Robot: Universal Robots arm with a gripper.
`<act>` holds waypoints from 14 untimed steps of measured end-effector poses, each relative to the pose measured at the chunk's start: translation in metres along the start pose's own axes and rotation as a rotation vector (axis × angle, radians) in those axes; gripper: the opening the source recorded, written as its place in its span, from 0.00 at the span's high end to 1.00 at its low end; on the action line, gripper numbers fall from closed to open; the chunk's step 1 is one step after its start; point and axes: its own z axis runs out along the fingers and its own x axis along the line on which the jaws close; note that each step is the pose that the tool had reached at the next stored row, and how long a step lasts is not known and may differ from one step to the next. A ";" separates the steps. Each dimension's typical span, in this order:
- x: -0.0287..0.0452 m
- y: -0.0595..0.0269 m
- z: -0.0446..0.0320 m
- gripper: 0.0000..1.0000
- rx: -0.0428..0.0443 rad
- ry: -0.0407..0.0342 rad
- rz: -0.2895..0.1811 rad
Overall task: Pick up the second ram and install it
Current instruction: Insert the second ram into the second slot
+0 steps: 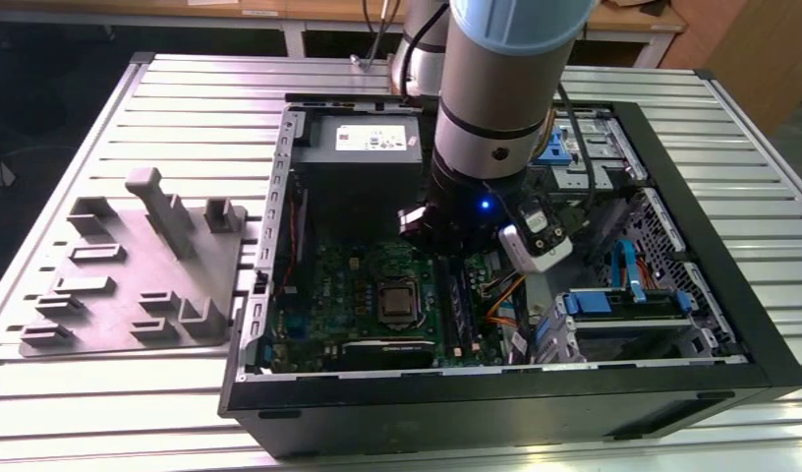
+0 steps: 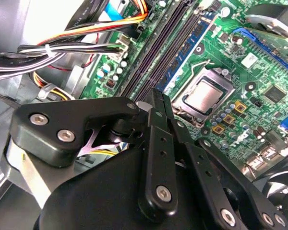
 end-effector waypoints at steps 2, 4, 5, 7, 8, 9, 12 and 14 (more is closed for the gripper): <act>0.0000 0.0000 0.0008 0.89 -0.0004 -0.0002 0.000; 0.0000 -0.0001 0.0026 0.89 0.0000 -0.0001 0.000; 0.0001 -0.0001 0.0037 0.89 0.0000 -0.0001 0.000; 0.0001 -0.0002 0.0050 0.89 0.0001 0.0000 0.000; 0.0001 -0.0002 0.0054 0.89 0.0003 0.0000 0.000; 0.0002 -0.0002 0.0057 0.89 0.0002 0.0001 0.000; 0.0001 -0.0003 0.0080 0.89 0.0001 0.0000 0.000; 0.0000 -0.0002 0.0090 0.89 0.0001 0.0000 0.000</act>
